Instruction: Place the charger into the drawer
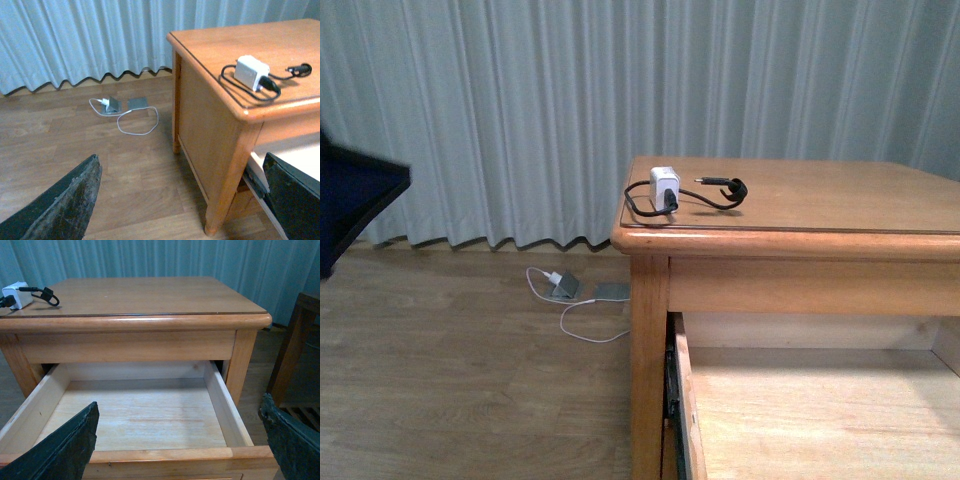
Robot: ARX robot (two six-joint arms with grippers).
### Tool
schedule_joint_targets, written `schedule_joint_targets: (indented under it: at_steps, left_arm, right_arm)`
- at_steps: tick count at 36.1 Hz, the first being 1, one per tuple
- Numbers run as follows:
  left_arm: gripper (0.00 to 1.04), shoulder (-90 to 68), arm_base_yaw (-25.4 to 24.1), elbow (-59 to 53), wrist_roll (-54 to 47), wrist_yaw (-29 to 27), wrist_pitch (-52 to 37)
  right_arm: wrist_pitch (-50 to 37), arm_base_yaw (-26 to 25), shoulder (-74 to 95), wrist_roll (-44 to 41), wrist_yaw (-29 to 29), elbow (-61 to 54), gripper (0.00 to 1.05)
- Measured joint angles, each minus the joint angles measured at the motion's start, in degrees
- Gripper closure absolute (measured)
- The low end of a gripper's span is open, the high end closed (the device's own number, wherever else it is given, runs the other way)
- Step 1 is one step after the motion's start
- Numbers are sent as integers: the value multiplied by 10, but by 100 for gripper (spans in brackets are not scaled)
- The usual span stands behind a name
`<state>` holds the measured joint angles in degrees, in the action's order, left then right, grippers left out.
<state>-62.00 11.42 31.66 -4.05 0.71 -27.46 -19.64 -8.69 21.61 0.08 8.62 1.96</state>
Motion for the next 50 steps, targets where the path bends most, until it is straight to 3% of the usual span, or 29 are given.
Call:
schedule_joint_targets:
  at_steps: [24, 32, 42, 47, 50]
  left_arm:
    - [6, -487, 125, 473, 22, 5, 16]
    - [7, -562, 139, 552, 20, -23, 57]
    - [59, -577, 139, 568, 11, -40, 77]
    - [76, -574, 141, 560, 10, -35, 69]
    - [81, -560, 145, 539, 11, -26, 57]
  right_arm:
    - [0, 0, 0, 0, 0, 0, 9]
    - [0, 0, 0, 0, 0, 0, 9]
    - [0, 0, 0, 0, 0, 0, 9]
    - [0, 0, 0, 0, 0, 0, 9]
    - [0, 0, 0, 0, 0, 0, 9]
